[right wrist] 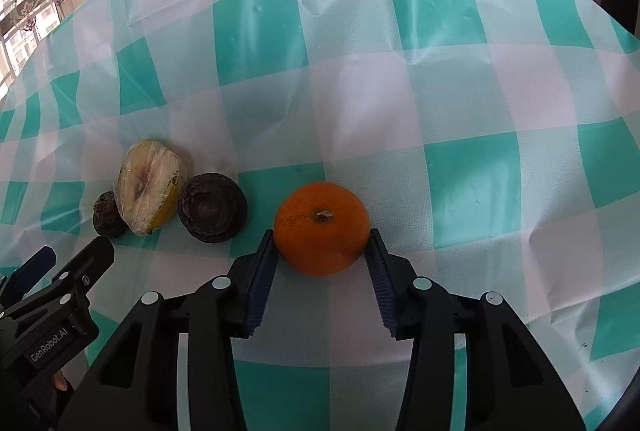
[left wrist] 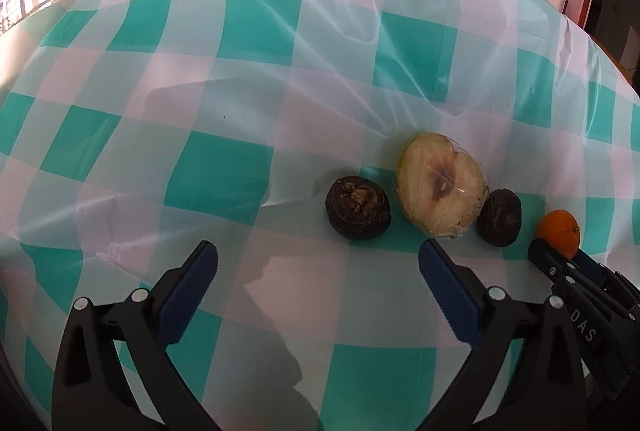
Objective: Organize fruits
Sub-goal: 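Grasp dark brown fruit with left tool while right tool grasps an orange, then carry the dark brown fruit and orange over the box with both tools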
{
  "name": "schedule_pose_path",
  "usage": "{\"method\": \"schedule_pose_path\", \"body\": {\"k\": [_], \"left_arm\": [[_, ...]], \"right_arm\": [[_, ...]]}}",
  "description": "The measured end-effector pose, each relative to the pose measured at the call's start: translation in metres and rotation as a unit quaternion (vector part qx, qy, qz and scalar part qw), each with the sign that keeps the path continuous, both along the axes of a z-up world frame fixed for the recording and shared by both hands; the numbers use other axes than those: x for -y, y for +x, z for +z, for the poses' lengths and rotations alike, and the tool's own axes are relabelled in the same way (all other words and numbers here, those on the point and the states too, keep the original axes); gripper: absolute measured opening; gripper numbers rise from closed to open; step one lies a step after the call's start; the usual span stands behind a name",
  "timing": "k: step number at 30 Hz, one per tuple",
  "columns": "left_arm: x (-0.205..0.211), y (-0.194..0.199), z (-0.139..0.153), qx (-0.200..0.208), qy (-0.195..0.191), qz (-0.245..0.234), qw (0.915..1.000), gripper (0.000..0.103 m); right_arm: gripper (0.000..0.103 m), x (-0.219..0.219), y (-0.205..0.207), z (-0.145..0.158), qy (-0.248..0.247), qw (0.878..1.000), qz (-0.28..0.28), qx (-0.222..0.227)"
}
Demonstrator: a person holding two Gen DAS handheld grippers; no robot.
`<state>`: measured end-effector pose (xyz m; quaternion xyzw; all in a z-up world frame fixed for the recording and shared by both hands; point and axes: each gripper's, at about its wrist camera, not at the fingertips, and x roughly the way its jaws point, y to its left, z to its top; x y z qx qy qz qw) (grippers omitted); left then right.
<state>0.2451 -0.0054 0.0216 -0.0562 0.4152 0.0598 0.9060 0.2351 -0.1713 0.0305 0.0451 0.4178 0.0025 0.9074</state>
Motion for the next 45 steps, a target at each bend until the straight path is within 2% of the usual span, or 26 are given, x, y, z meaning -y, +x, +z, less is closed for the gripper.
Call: {"method": "schedule_pose_path", "body": {"k": [2, 4, 7, 15, 18, 20, 22, 25, 35, 45], "left_arm": [[0.001, 0.005, -0.002, -0.007, 0.005, -0.002, 1.0000, 0.090], [0.003, 0.012, -0.006, -0.023, 0.011, -0.010, 0.9996, 0.072], [0.008, 0.018, -0.007, -0.025, 0.023, -0.020, 0.9992, 0.071], [0.012, 0.035, -0.006, -0.026, 0.029, -0.033, 0.9987, 0.073], [0.012, 0.036, -0.005, -0.024, 0.027, -0.035, 0.9987, 0.070], [0.011, 0.041, -0.003, -0.021, 0.026, -0.033, 0.9989, 0.060], [0.003, 0.040, -0.001, -0.015, 0.017, -0.013, 0.9997, 0.038], [-0.008, 0.036, 0.001, -0.001, -0.023, -0.005, 0.9997, 0.038], [-0.035, 0.018, 0.009, 0.020, -0.049, 0.013, 0.9985, 0.037], [-0.052, -0.021, 0.005, 0.013, -0.102, 0.032, 0.9942, 0.037]], "right_arm": [[0.044, 0.005, -0.001, 0.000, 0.019, 1.000, -0.003, 0.003], [0.044, 0.008, -0.003, 0.000, 0.027, 1.000, -0.004, 0.004], [0.044, 0.012, -0.001, -0.002, 0.024, 1.000, -0.005, 0.003], [0.044, 0.018, -0.005, 0.000, 0.024, 1.000, -0.006, 0.003], [0.044, 0.014, -0.002, -0.003, 0.024, 1.000, -0.004, 0.002], [0.044, 0.010, -0.002, -0.002, 0.023, 1.000, -0.004, 0.002], [0.044, 0.010, -0.004, -0.002, 0.028, 1.000, -0.004, 0.003], [0.044, 0.015, -0.004, -0.003, 0.044, 0.999, -0.006, 0.006], [0.044, 0.044, -0.006, -0.007, 0.138, 0.990, -0.013, 0.020], [0.044, 0.051, -0.019, -0.011, 0.165, 0.986, -0.005, 0.024]]}}
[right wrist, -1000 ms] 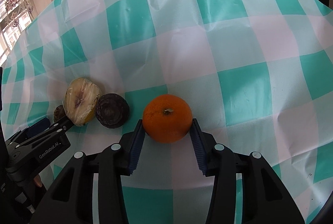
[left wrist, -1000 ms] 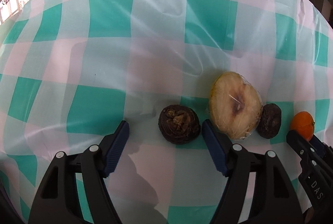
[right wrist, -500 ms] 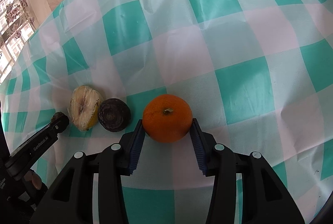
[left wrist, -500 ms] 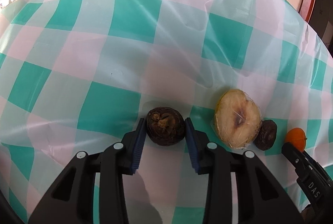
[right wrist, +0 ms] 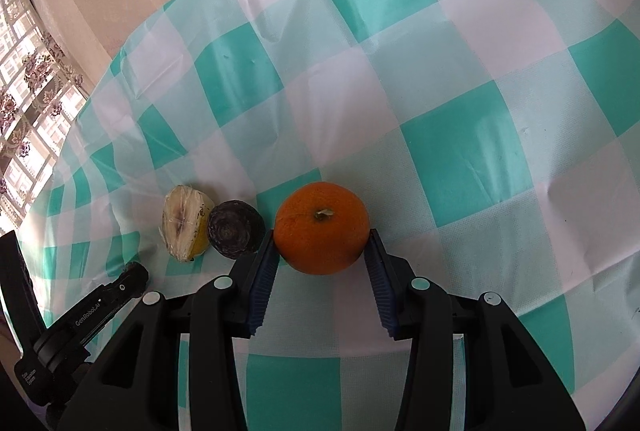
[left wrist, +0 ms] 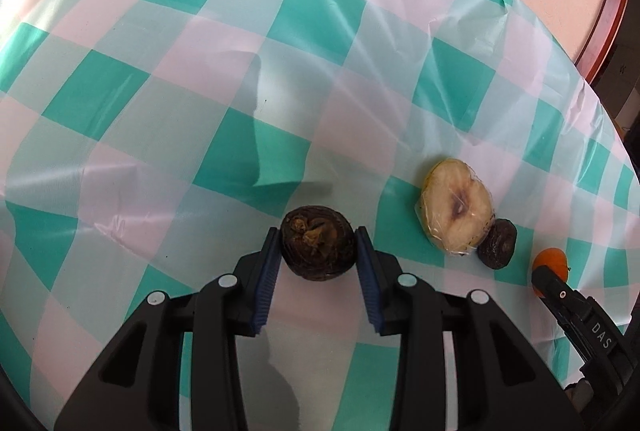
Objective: Organize fruits
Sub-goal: 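Carry the dark brown fruit and orange over the box with both tools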
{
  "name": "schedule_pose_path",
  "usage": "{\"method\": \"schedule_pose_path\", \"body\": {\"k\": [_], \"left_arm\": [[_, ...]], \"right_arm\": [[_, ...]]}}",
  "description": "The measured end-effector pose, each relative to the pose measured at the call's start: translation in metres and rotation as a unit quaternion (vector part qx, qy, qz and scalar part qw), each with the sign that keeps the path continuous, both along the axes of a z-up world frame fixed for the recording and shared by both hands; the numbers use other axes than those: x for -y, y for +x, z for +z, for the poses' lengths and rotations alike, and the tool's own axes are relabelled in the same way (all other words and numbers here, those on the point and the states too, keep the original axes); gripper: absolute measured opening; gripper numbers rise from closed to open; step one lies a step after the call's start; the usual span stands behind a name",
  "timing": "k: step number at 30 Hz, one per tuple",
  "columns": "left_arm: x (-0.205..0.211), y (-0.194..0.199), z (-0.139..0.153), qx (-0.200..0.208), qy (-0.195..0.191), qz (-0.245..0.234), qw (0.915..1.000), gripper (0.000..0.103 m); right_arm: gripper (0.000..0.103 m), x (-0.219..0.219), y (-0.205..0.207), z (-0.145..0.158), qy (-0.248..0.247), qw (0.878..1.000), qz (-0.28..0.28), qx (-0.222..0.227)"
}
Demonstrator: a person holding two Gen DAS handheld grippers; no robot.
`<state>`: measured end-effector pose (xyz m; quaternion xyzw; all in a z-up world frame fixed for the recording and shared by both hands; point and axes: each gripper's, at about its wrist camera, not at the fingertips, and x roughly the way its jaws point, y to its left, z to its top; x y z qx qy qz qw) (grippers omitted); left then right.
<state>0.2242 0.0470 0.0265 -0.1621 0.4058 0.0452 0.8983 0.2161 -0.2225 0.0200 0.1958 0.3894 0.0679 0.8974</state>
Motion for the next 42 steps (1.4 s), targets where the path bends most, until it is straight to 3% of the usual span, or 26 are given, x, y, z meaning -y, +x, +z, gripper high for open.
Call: {"method": "schedule_pose_path", "body": {"k": [7, 10, 18, 34, 42], "left_arm": [[0.024, -0.040, -0.010, -0.001, 0.017, -0.010, 0.9998, 0.037], [0.025, -0.060, -0.009, 0.003, 0.013, -0.010, 0.9999, 0.037], [0.021, -0.114, -0.003, 0.013, -0.002, -0.010, 0.9999, 0.037], [0.039, -0.206, -0.014, 0.004, 0.037, -0.033, 0.9988, 0.037], [0.037, -0.258, -0.009, 0.031, 0.034, -0.046, 0.9979, 0.037]], "right_arm": [[0.044, -0.023, -0.034, 0.001, 0.004, 1.000, 0.015, 0.007], [0.044, -0.032, -0.059, 0.006, 0.008, 0.999, 0.026, 0.030], [0.044, -0.064, -0.107, 0.007, 0.009, 0.998, 0.064, 0.026], [0.044, -0.066, -0.187, -0.002, -0.001, 0.996, 0.084, 0.002], [0.044, -0.068, -0.228, 0.002, -0.031, 0.994, 0.103, 0.016]]}}
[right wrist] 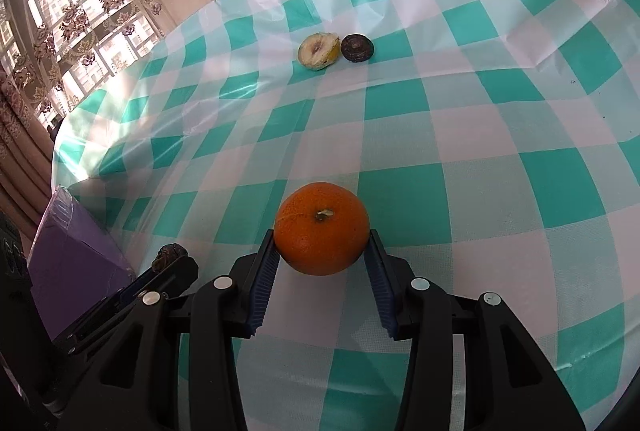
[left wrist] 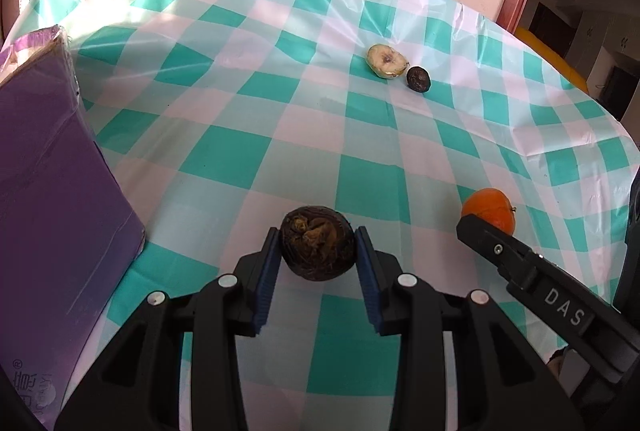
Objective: Organize fruits
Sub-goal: 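Carry the dark brown fruit and orange over the box with both tools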
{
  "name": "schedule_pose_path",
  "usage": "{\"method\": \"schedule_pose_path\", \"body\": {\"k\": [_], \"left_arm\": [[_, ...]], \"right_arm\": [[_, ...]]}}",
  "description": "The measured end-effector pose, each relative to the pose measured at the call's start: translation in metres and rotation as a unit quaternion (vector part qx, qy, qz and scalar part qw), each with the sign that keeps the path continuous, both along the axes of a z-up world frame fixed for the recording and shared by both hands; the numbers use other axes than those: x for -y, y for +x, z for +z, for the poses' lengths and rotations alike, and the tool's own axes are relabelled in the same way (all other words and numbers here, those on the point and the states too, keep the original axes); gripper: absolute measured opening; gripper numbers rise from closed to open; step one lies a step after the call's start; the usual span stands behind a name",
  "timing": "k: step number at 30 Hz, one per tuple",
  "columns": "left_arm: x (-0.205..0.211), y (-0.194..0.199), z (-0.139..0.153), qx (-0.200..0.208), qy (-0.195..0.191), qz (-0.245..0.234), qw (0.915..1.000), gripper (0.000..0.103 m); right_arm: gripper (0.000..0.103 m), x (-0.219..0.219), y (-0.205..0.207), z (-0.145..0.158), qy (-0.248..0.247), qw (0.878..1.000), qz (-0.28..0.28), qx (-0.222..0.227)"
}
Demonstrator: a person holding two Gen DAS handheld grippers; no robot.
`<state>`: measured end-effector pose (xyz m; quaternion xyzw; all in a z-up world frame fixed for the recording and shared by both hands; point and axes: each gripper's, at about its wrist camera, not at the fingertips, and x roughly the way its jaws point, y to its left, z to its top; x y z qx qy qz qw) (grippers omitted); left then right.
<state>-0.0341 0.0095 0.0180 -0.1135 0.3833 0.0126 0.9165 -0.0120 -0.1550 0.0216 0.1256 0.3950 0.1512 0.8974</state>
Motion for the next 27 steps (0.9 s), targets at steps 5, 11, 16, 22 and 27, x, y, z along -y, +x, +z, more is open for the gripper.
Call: {"method": "schedule_pose_path", "body": {"k": [5, 11, 16, 22, 27], "left_arm": [[-0.002, -0.029, 0.003, 0.017, -0.002, -0.008, 0.9998, 0.037], [0.006, -0.057, 0.008, 0.043, 0.020, -0.025, 0.9985, 0.037], [0.006, -0.071, 0.013, 0.065, 0.026, -0.029, 0.9971, 0.037], [-0.001, -0.101, 0.022, 0.107, 0.035, -0.009, 0.9936, 0.037], [-0.009, -0.133, 0.050, 0.165, 0.071, 0.012, 0.9837, 0.037]], "right_arm": [[0.044, -0.003, -0.021, 0.000, -0.011, 1.000, 0.020, 0.000], [0.044, -0.009, -0.042, 0.001, -0.027, 0.999, 0.039, 0.006], [0.044, -0.014, -0.055, 0.005, -0.039, 0.998, 0.046, 0.021], [0.044, -0.017, -0.067, 0.015, -0.031, 0.997, 0.051, 0.058], [0.044, -0.037, -0.079, 0.024, -0.036, 0.993, 0.073, 0.081]]}}
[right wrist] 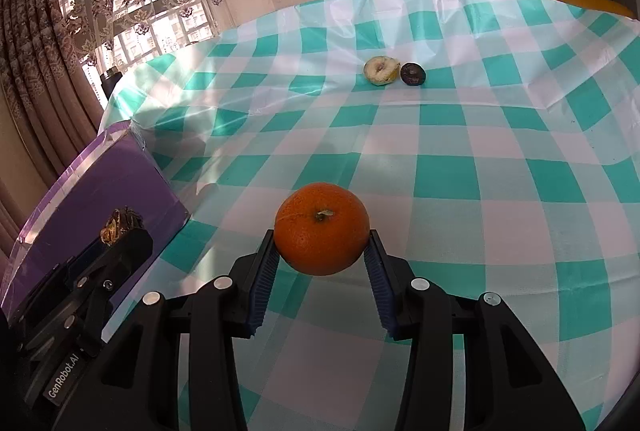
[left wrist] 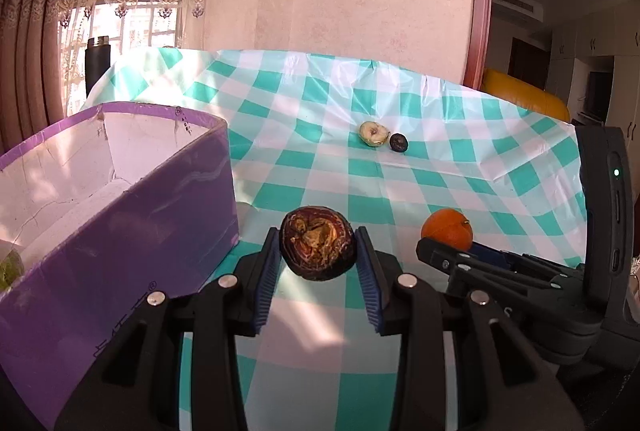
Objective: Organize fruits
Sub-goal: 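Carry the dark brown fruit and orange over the box with both tools, then open both tools to release the fruits into the box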
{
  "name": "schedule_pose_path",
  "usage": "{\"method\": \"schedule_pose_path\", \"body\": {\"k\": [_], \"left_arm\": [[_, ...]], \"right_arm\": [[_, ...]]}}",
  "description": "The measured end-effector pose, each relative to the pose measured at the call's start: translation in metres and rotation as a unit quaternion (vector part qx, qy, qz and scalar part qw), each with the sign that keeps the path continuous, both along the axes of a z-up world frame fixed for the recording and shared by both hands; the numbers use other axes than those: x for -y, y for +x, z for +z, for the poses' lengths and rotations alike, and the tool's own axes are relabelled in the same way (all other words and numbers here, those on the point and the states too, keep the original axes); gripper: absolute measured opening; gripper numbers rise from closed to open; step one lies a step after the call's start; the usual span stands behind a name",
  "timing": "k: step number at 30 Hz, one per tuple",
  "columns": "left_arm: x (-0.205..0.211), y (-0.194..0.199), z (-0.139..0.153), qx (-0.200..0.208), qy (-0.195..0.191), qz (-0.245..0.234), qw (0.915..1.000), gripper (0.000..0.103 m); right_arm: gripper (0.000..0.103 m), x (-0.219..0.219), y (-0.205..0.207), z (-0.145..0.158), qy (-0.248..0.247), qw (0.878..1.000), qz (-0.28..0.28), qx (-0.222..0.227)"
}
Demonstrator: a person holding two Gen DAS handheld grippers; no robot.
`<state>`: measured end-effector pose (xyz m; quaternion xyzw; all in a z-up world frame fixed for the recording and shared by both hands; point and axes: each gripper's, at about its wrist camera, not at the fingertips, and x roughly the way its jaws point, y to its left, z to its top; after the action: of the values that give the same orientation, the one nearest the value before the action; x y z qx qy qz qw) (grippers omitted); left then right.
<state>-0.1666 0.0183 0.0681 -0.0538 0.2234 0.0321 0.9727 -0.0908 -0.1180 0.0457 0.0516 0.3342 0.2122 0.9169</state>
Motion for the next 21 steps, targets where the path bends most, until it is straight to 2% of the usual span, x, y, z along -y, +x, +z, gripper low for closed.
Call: {"method": "schedule_pose_path", "body": {"k": [6, 11, 17, 21], "left_arm": [[-0.019, -0.040, 0.042, 0.067, 0.022, 0.049, 0.9963, 0.038], [-0.053, -0.067, 0.069, 0.091, 0.003, 0.111, 0.9896, 0.038], [-0.106, -0.079, 0.074, 0.053, -0.044, 0.168, 0.9833, 0.038], [-0.143, -0.088, 0.068, 0.018, -0.086, 0.207, 0.9744, 0.038]], "right_arm": [[0.044, -0.036, -0.017, 0.015, -0.009, 0.998, 0.051, 0.020], [0.044, -0.070, -0.034, 0.036, -0.018, 0.994, 0.095, 0.050], [0.044, -0.112, -0.051, 0.056, -0.028, 0.986, 0.147, 0.078], [0.044, -0.143, -0.056, 0.065, -0.039, 0.979, 0.175, 0.093]]}}
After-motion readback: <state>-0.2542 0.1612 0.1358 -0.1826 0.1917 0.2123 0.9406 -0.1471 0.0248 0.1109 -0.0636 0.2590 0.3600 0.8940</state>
